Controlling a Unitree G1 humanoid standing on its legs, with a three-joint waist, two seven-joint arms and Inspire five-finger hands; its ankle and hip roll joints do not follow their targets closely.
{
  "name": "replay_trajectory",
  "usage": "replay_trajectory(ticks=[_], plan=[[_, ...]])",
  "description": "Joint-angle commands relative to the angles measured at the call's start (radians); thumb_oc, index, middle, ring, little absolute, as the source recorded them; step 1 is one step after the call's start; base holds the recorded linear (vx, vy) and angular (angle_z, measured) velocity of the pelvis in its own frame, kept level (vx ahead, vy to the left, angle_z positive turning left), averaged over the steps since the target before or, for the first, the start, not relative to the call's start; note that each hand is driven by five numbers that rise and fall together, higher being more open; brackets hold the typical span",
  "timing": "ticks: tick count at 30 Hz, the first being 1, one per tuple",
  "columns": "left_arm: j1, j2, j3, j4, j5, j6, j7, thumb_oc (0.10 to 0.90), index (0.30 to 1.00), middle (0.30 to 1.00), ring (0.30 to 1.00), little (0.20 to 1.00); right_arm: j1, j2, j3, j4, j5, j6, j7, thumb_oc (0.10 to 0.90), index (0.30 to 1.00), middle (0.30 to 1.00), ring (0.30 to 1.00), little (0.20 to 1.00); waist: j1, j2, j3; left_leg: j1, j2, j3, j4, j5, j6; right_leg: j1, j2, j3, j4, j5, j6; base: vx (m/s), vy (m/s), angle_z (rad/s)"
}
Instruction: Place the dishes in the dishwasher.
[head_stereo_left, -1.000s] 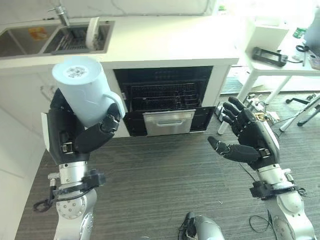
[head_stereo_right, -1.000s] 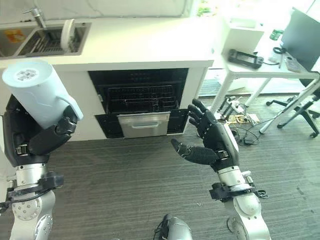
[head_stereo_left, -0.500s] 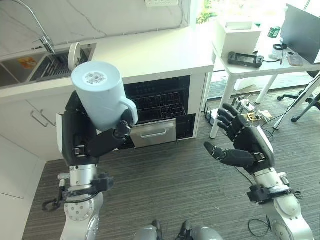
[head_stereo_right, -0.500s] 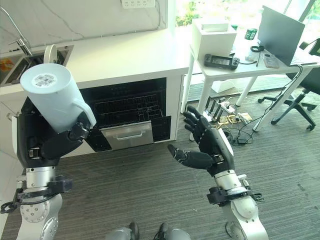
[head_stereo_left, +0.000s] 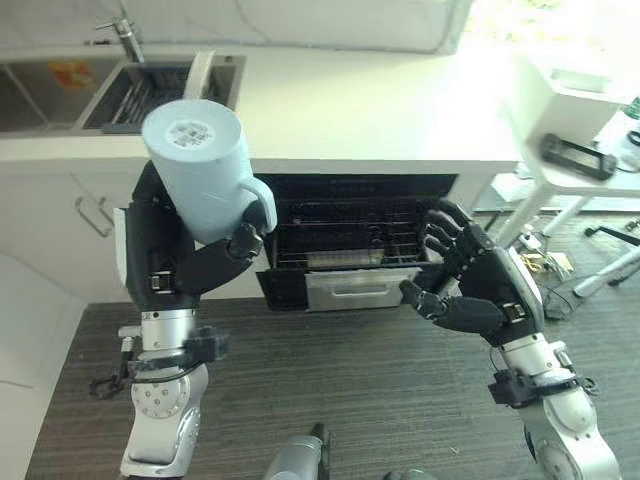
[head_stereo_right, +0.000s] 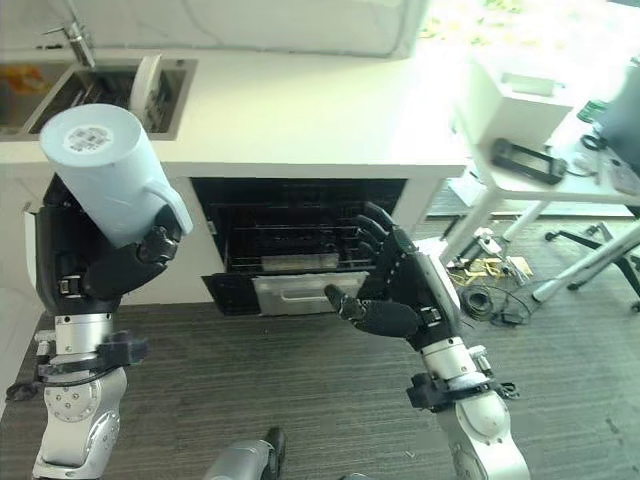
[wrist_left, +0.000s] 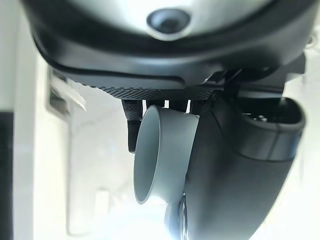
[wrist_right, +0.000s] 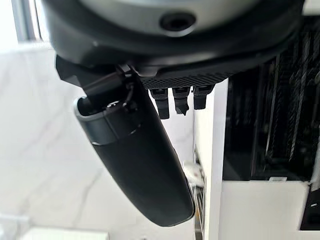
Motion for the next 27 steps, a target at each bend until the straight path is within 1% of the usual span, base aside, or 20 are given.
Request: replay_trajectory(ticks=[1, 3, 4, 5, 6, 8, 9, 12, 13, 14, 16, 17, 18, 20, 21, 22, 23, 24, 25, 27], plan=[[-0.065, 0.042, 0.036, -0.105, 0.063, -0.059, 0.01, 0.4, 0.3, 0.3, 0.3, 0.3, -0.083, -0.004, 0.009, -0.038, -0.035, -0.129, -0.018, 0.8, 0.9, 0.9, 0.9, 0.9, -0.018, 0.027, -0.047, 0.029, 0.012, -0.094, -0.048, -0.086, -0.04, -0.014, 0.058, 0.003, 0.059, 0.058, 0.03, 0.17, 0.045, 0.07], [-0.075, 0.048, 0.033, -0.099, 0.071, -0.054, 0.025, 0.4, 0.3, 0.3, 0.3, 0.3, -0.09, -0.006, 0.011, -0.024, -0.022, -0.141, -0.009, 0.8, 0.9, 0.9, 0.9, 0.9, -0.023, 0.028, -0.044, 0.038, 0.02, -0.081, -0.048, -0.091, -0.047, -0.009, 0.07, -0.019, -0.077, 0.044, 0.019, 0.14, -0.047, 0.08], [-0.077, 0.049, 0.034, -0.099, 0.072, -0.053, 0.025, 0.4, 0.3, 0.3, 0.3, 0.3, -0.091, -0.006, 0.01, -0.022, -0.019, -0.143, -0.007, 0.8, 0.9, 0.9, 0.9, 0.9, -0.024, 0.029, -0.043, 0.041, 0.024, -0.078, -0.048, -0.092, -0.049, -0.004, 0.072, -0.024, -0.107, 0.044, 0.017, 0.09, -0.11, 0.05], [-0.08, 0.052, 0.038, -0.1, 0.079, -0.052, 0.026, 0.4, 0.3, 0.3, 0.3, 0.3, -0.091, -0.009, 0.003, -0.018, -0.012, -0.151, -0.002, 0.8, 0.9, 0.9, 0.9, 0.9, -0.028, 0.021, -0.033, 0.05, 0.027, -0.058, -0.048, -0.098, -0.054, -0.038, 0.043, -0.031, -0.13, 0.018, 0.017, 0.07, -0.122, -0.03], [-0.08, 0.054, 0.04, -0.102, 0.091, -0.053, 0.031, 0.4, 0.3, 0.3, 0.3, 0.3, -0.091, -0.012, 0.0, -0.015, -0.005, -0.156, 0.001, 0.8, 0.9, 0.9, 0.9, 0.9, -0.033, 0.014, -0.027, 0.059, 0.027, -0.041, -0.048, -0.105, -0.056, -0.072, 0.016, -0.024, -0.13, 0.016, 0.023, 0.09, -0.148, -0.18], [-0.078, 0.062, 0.042, -0.106, 0.13, -0.053, 0.049, 0.4, 0.3, 0.3, 0.3, 0.3, -0.096, -0.022, -0.007, -0.015, 0.02, -0.152, 0.017, 0.8, 0.9, 0.9, 0.9, 0.9, -0.049, 0.002, -0.021, 0.078, 0.028, -0.012, -0.048, -0.129, -0.056, -0.147, -0.03, 0.025, -0.13, 0.051, 0.05, 0.22, -0.235, -0.32], [-0.07, 0.068, 0.043, -0.118, 0.148, -0.047, 0.065, 0.4, 0.3, 0.3, 0.3, 0.3, -0.082, -0.026, -0.018, -0.046, 0.024, -0.14, 0.045, 0.8, 0.9, 0.9, 0.9, 0.9, -0.072, 0.0, -0.016, 0.107, 0.027, -0.014, -0.048, -0.156, -0.048, -0.248, -0.073, 0.114, -0.13, 0.11, 0.077, 0.36, -0.368, -0.33], [-0.052, 0.072, 0.047, -0.131, 0.153, -0.047, 0.06, 0.4, 0.3, 0.3, 0.3, 0.3, -0.058, -0.032, -0.027, -0.085, 0.033, -0.123, 0.049, 0.8, 0.9, 0.9, 0.9, 0.9, -0.076, -0.005, -0.016, 0.127, 0.032, -0.018, -0.048, -0.177, -0.046, -0.322, -0.097, 0.143, -0.13, 0.11, 0.092, 0.33, -0.357, -0.04], [-0.047, 0.072, 0.049, -0.132, 0.156, -0.049, 0.053, 0.4, 0.3, 0.3, 0.3, 0.3, -0.049, -0.034, -0.032, -0.09, 0.04, -0.121, 0.048, 0.8, 0.9, 0.9, 0.9, 0.9, -0.076, -0.007, -0.022, 0.128, 0.035, -0.019, -0.048, -0.182, -0.045, -0.323, -0.094, 0.149, -0.13, 0.103, 0.096, 0.28, -0.38, 0.12], [-0.041, 0.072, 0.051, -0.134, 0.16, -0.05, 0.051, 0.4, 0.3, 0.3, 0.3, 0.3, -0.042, -0.037, -0.038, -0.093, 0.047, -0.119, 0.051, 0.8, 0.9, 0.9, 0.9, 0.9, -0.076, -0.009, -0.028, 0.129, 0.041, -0.018, -0.048, -0.185, -0.045, -0.32, -0.094, 0.149, -0.13, 0.094, 0.099, 0.27, -0.421, 0.15], [-0.031, 0.079, 0.048, -0.134, 0.152, -0.047, 0.065, 0.4, 0.3, 0.3, 0.3, 0.3, -0.049, -0.045, -0.032, -0.097, 0.049, -0.108, 0.046, 0.8, 0.9, 0.9, 0.9, 0.9, -0.071, -0.018, -0.038, 0.143, 0.073, 0.012, -0.048, -0.194, -0.062, -0.303, -0.113, 0.099, -0.13, 0.109, 0.106, 0.28, -0.451, 0.33], [-0.029, 0.081, 0.046, -0.132, 0.151, -0.047, 0.073, 0.4, 0.3, 0.3, 0.3, 0.3, -0.053, -0.046, -0.026, -0.097, 0.045, -0.103, 0.043, 0.8, 0.9, 0.9, 0.9, 0.9, -0.071, -0.021, -0.04, 0.149, 0.081, 0.017, -0.048, -0.198, -0.065, -0.296, -0.116, 0.089, -0.13, 0.114, 0.107, 0.28, -0.424, 0.36], [-0.018, 0.083, 0.051, -0.128, 0.135, -0.052, 0.07, 0.4, 0.3, 0.3, 0.3, 0.3, -0.058, -0.05, -0.025, -0.098, 0.043, -0.092, 0.035, 0.8, 0.9, 0.9, 0.9, 0.9, -0.069, -0.026, -0.047, 0.167, 0.091, 0.017, -0.048, -0.208, -0.071, -0.281, -0.111, 0.08, -0.13, 0.119, 0.104, 0.3, -0.434, 0.34], [0.007, 0.076, 0.057, -0.144, 0.114, -0.048, 0.051, 0.4, 0.3, 0.3, 0.3, 0.3, -0.062, -0.059, -0.029, -0.1, 0.06, -0.078, 0.033, 0.8, 0.9, 0.9, 0.9, 0.9, -0.073, -0.027, -0.069, 0.21, 0.116, 0.012, -0.048, -0.216, -0.094, -0.261, -0.084, 0.058, -0.13, 0.091, 0.089, 0.37, -0.546, 0.21], [0.019, 0.071, 0.05, -0.155, 0.118, -0.049, 0.048, 0.4, 0.3, 0.3, 0.3, 0.3, -0.058, -0.074, -0.038, -0.094, 0.067, -0.079, 0.04, 0.8, 0.9, 0.9, 0.9, 0.9, -0.082, -0.023, -0.083, 0.226, 0.138, 0.026, -0.048, -0.211, -0.11, -0.246, -0.06, 0.046, -0.13, 0.069, 0.071, 0.34, -0.541, 0.16], [0.02, 0.068, 0.045, -0.16, 0.12, -0.045, 0.049, 0.4, 0.3, 0.3, 0.3, 0.3, -0.056, -0.082, -0.041, -0.092, 0.07, -0.077, 0.039, 0.8, 0.9, 0.9, 0.9, 0.9, -0.084, -0.022, -0.087, 0.228, 0.146, 0.033, -0.048, -0.196, -0.115, -0.239, -0.049, 0.042, -0.13, 0.059, 0.061, 0.3, -0.509, 0.23], [0.022, 0.067, 0.041, -0.164, 0.118, -0.039, 0.052, 0.4, 0.3, 0.3, 0.3, 0.3, -0.05, -0.093, -0.048, -0.093, 0.083, -0.072, 0.035, 0.8, 0.9, 0.9, 0.9, 0.9, -0.087, -0.019, -0.091, 0.229, 0.155, 0.045, -0.048, -0.162, -0.123, -0.225, -0.033, 0.035, -0.13, 0.043, 0.046, 0.2, -0.351, 0.22], [0.022, 0.065, 0.035, -0.167, 0.12, -0.035, 0.062, 0.4, 0.3, 0.3, 0.3, 0.3, -0.046, -0.101, -0.053, -0.092, 0.095, -0.072, 0.036, 0.8, 0.9, 0.9, 0.9, 0.9, -0.088, -0.018, -0.091, 0.225, 0.162, 0.056, -0.048, -0.114, -0.13, -0.209, -0.019, 0.031, -0.13, 0.026, 0.033, 0.16, -0.285, 0.09], [0.021, 0.064, 0.033, -0.167, 0.12, -0.035, 0.065, 0.4, 0.3, 0.3, 0.3, 0.3, -0.044, -0.104, -0.056, -0.092, 0.1, -0.072, 0.038, 0.8, 0.9, 0.9, 0.9, 0.9, -0.088, -0.019, -0.091, 0.225, 0.163, 0.059, -0.048, -0.099, -0.132, -0.204, -0.016, 0.031, -0.13, 0.021, 0.028, 0.14, -0.252, -0.1], [0.021, 0.057, 0.022, -0.169, 0.121, -0.044, 0.072, 0.4, 0.3, 0.3, 0.3, 0.3, -0.031, -0.111, -0.068, -0.091, 0.113, -0.08, 0.056, 0.8, 0.9, 0.9, 0.9, 0.9, -0.092, -0.026, -0.089, 0.223, 0.159, 0.1, -0.048, -0.032, -0.135, -0.178, -0.009, 0.027, -0.13, -0.002, 0.006, 0.14, -0.239, -0.22]])
